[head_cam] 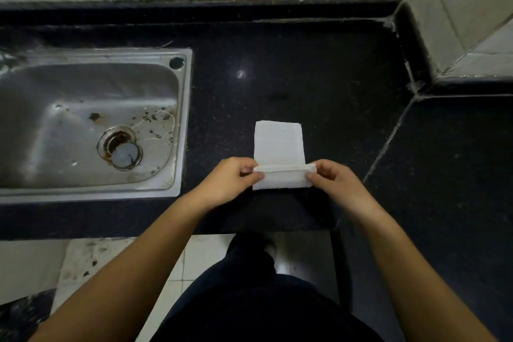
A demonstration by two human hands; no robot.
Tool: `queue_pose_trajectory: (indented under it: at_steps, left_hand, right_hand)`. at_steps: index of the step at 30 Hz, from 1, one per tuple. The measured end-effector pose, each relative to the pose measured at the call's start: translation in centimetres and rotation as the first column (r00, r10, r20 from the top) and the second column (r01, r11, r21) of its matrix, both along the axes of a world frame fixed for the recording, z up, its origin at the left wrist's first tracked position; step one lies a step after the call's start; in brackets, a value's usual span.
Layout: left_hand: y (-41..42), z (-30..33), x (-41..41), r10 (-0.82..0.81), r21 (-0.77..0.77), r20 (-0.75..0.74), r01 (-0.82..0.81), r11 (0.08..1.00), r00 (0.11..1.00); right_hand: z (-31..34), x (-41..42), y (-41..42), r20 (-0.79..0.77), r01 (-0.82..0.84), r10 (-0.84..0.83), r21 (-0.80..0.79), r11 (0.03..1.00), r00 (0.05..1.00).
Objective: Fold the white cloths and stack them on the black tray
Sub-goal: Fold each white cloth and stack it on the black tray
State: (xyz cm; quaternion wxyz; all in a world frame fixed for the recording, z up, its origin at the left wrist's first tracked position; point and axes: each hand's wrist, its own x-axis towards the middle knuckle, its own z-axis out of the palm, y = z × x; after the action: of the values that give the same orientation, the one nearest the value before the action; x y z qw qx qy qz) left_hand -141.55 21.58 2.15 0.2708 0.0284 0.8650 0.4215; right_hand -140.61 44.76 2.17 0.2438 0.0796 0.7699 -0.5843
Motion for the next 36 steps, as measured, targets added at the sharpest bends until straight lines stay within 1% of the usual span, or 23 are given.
queue_pose_trajectory:
  at_steps: [2,4,6,9,13,15,17,19,21,23,25,26,27,28,29,30,31,33,34,36]
  left_hand:
    - [0.0,-0.2,-1.5,0.049,0.029,-0.013,-0.049,0.998,0.999]
    - [0.4,-0.6,-3.7,0.107,0.021,-0.052,-0.106,0.994,0.993]
    - [1.0,-1.2,-6.2,0.156,-0.058,-0.120,-0.164,0.985,0.980]
    - [1.9,-2.2,-9.2,0.203,-0.155,-0.171,-0.230,0.961,0.964]
    - [2.5,-4.1,-9.7,0.093,-0.366,-0.256,-0.185,0.912,0.962]
    - [2.5,-4.7,-8.9,0.116,-0.371,-0.316,-0.235,0.898,0.942]
    - [2.4,-4.9,-8.0,0.190,-0.348,-0.347,-0.314,0.883,0.919]
    - [2.3,-5.0,-7.1,0.216,-0.377,-0.340,-0.343,0.860,0.915]
    - [2.5,-5.0,-6.5,0.179,-0.456,-0.296,-0.304,0.836,0.938]
    - [2.9,-4.7,-6.3,0.144,-0.501,-0.249,-0.255,0.827,0.958]
    - [3.3,-4.2,-6.6,0.140,-0.481,-0.212,-0.227,0.847,0.967]
    - [3.4,-3.8,-6.6,0.167,-0.422,-0.198,-0.238,0.875,0.966]
    - [3.4,-3.4,-6.7,0.223,-0.321,-0.174,-0.269,0.908,0.959]
    - [3.4,-2.7,-6.6,0.292,-0.184,-0.137,-0.314,0.932,0.947]
    - [3.3,-2.1,-6.4,0.354,-0.046,-0.091,-0.359,0.932,0.931]
    - [3.3,-1.4,-6.1,0.401,0.071,-0.056,-0.397,0.915,0.915]
    - [3.3,-0.7,-5.6,0.433,0.164,-0.028,-0.424,0.891,0.901]
    - [3.7,0.5,-4.5,0.453,0.308,0.033,-0.441,0.843,0.891]
    - [4.0,1.1,-3.9,0.438,0.357,0.066,-0.431,0.829,0.897]
    - [4.8,1.9,-2.7,0.379,0.396,0.113,-0.391,0.831,0.919]
  right_hand:
    - [-0.1,-1.9,-0.4,-0.005,0.072,-0.072,0.033,0.997,0.997]
    - [-0.4,-4.3,-1.1,-0.045,0.141,-0.136,0.109,0.984,0.990]
    - [-1.0,-6.7,-1.9,-0.093,0.183,-0.167,0.201,0.962,0.982]
    - [-2.0,-9.5,-3.3,-0.136,0.204,-0.167,0.339,0.919,0.977]
    - [-3.4,-10.2,-4.3,-0.124,0.159,-0.109,0.531,0.832,0.986]
    - [-3.6,-10.0,-4.7,-0.134,0.131,-0.061,0.605,0.786,0.989]
    - [-3.6,-9.6,-4.9,-0.132,0.108,-0.024,0.682,0.723,0.991]
    - [-3.6,-9.0,-5.0,-0.103,0.070,0.017,0.783,0.617,0.995]
    - [-3.4,-8.6,-5.5,-0.033,-0.002,0.059,0.855,0.518,0.998]
    - [-3.0,-8.5,-6.0,0.016,-0.047,0.067,0.864,0.501,0.998]
    - [-2.4,-8.5,-6.2,0.030,-0.060,0.063,0.834,0.548,0.998]
    - [-2.1,-8.4,-6.0,0.021,-0.039,0.037,0.793,0.608,0.999]
    - [-1.8,-8.2,-5.6,0.003,0.010,-0.017,0.720,0.694,1.000]
    - [-1.5,-7.9,-5.1,-0.009,0.085,-0.100,0.609,0.789,0.995]
    - [-1.0,-7.5,-4.6,-0.014,0.179,-0.195,0.466,0.866,0.981]
    - [-0.4,-7.0,-4.0,-0.005,0.270,-0.283,0.322,0.908,0.959]
    - [0.1,-6.3,-3.4,0.017,0.339,-0.349,0.198,0.920,0.937]
    - [1.2,-4.7,-2.4,0.099,0.422,-0.423,0.024,0.906,0.901]
    - [1.5,-3.8,-2.0,0.147,0.461,-0.452,-0.035,0.887,0.880]
    - [2.1,-1.9,-1.2,0.227,0.559,-0.527,-0.110,0.822,0.819]
